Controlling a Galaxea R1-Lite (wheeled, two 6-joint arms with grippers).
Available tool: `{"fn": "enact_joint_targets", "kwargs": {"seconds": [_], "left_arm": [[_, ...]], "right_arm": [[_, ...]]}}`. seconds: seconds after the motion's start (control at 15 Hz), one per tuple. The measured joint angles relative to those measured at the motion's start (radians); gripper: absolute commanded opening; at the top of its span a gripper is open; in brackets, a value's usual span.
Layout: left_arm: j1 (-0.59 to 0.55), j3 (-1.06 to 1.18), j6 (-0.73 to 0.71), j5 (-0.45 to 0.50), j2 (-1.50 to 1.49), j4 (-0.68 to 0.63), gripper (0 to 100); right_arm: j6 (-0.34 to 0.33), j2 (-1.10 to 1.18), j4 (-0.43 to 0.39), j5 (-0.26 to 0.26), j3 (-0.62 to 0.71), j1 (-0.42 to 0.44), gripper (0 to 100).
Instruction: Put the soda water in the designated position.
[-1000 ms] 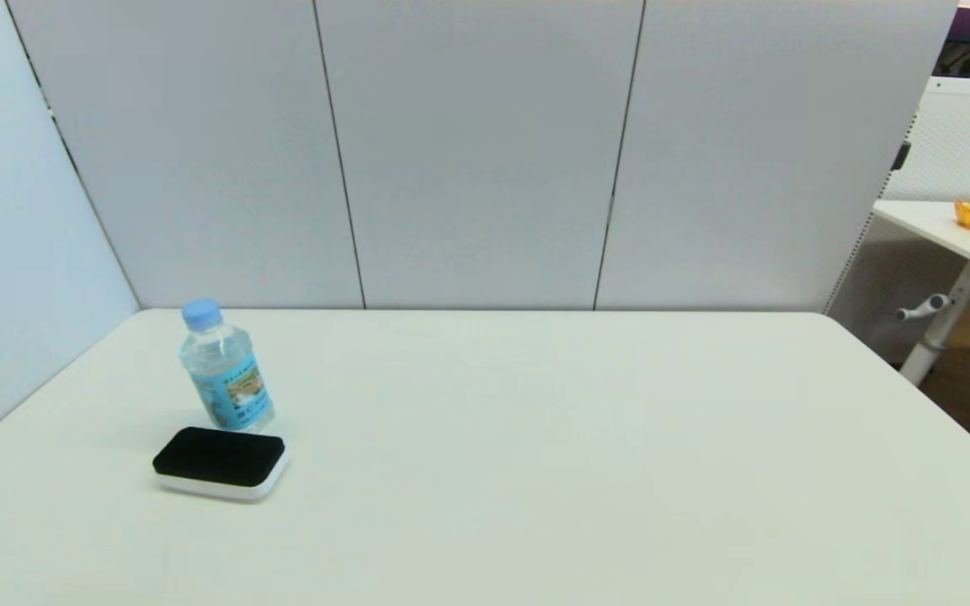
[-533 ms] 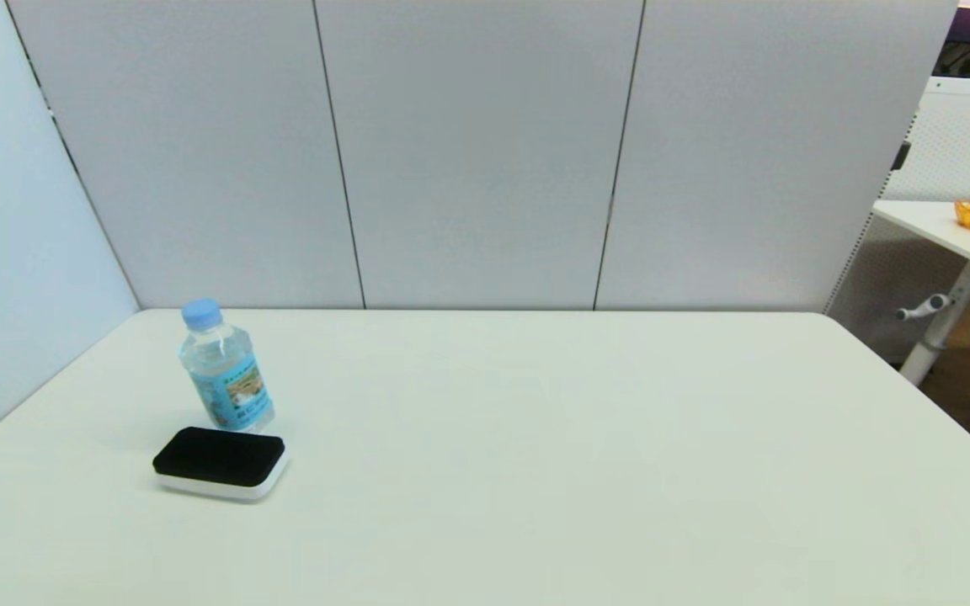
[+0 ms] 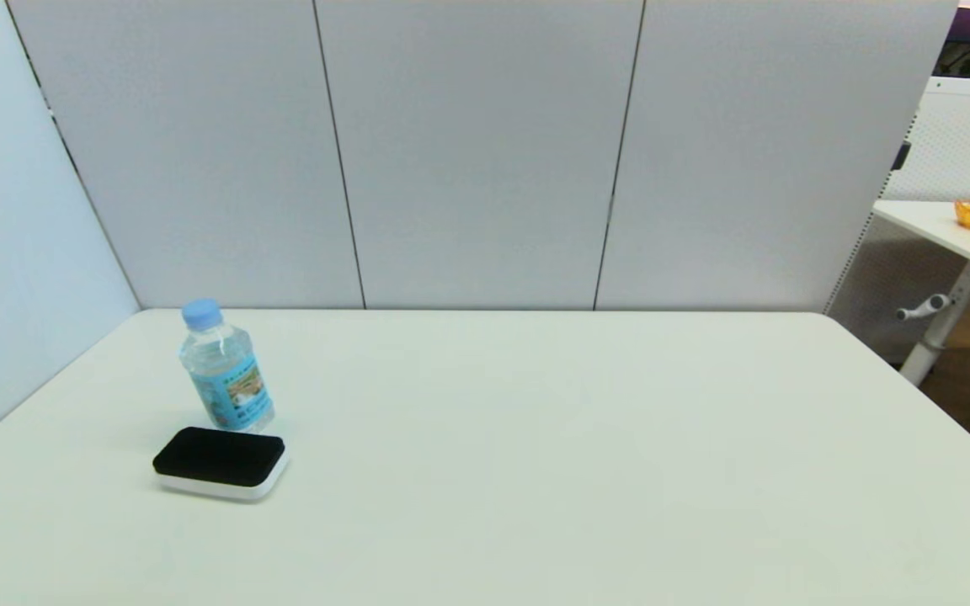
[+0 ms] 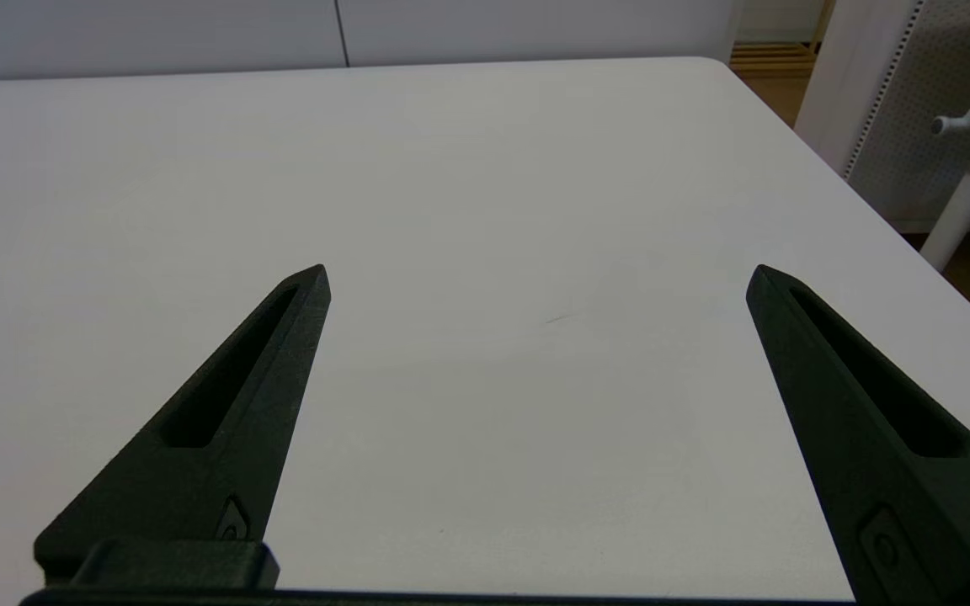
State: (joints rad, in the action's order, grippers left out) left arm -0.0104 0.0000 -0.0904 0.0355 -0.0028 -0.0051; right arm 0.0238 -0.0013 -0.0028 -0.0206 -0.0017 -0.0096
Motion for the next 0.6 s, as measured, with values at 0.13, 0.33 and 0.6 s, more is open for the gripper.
{"fn": "enact_joint_targets", "kwargs": {"seconds": [0.13, 0.33, 0.6], "left_arm": [[0.000, 0.000, 0.028, -0.004, 0.000, 0.001, 100], [0.000, 0.000, 0.126, -0.049, 0.000, 0.000, 100], [0.000, 0.000, 0.171, -0.074, 0.000, -0.001, 100]], "right_arm": [[0.000, 0.000, 0.000, -0.001, 0.000, 0.000, 100], [0.000, 0.000, 0.001, 0.000, 0.000, 0.000, 100], [0.000, 0.000, 0.000, 0.000, 0.000, 0.000, 100]]}}
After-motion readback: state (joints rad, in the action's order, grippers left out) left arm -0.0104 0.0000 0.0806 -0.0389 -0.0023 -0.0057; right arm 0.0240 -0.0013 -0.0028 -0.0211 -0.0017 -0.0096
